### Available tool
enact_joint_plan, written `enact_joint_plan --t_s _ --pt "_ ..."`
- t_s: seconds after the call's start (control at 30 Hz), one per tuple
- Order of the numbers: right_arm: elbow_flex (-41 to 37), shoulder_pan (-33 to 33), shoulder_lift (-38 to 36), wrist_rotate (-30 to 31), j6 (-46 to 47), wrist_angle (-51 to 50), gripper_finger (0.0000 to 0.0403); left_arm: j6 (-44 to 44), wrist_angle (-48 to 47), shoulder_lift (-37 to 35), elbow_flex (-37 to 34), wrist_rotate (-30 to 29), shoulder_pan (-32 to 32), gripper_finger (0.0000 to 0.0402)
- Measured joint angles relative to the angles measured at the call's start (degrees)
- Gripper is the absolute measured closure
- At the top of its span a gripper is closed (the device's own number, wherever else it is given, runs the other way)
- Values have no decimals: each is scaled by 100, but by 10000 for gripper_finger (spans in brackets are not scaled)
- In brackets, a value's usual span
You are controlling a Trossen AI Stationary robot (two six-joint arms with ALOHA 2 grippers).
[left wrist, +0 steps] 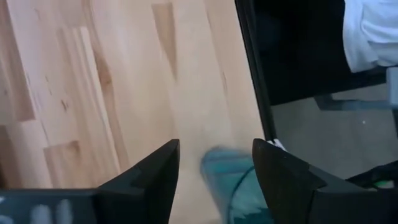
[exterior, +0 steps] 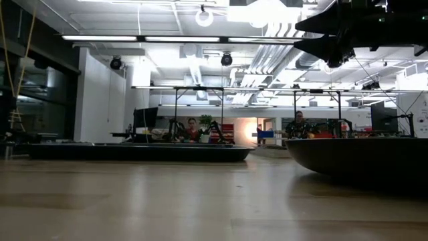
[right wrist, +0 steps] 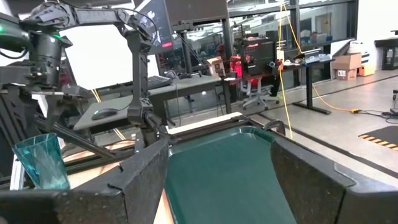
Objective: Pick and place plate/cup/fork/spoon on tray
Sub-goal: Put the blue cup on the dark green tray
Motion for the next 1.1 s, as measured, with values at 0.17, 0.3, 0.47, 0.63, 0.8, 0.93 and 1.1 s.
enact_joint_plan --t_s 0.17,0.3,0.47,0.63,0.8,0.93,1.1 --pt "0 0 0 0 -2 7 128 -496 0 30 0 -15 -284 232" --pt "0 0 0 0 -2 -13 128 -686 -12 226 0 35 -546 250" --pt "0 -2 0 0 -4 -59 128 -649 -236 553 -4 155 -752 268" --pt "2 0 0 0 -2 -76 128 -874 -400 714 -4 505 -809 277" --pt "2 0 0 0 -4 -74 128 -889 -400 742 -4 473 -848 279" --pt "2 0 0 0 -36 -76 128 -888 -470 743 -4 463 -846 279" --pt "2 -1 0 0 -48 -84 128 -883 -472 743 -164 464 -846 279"
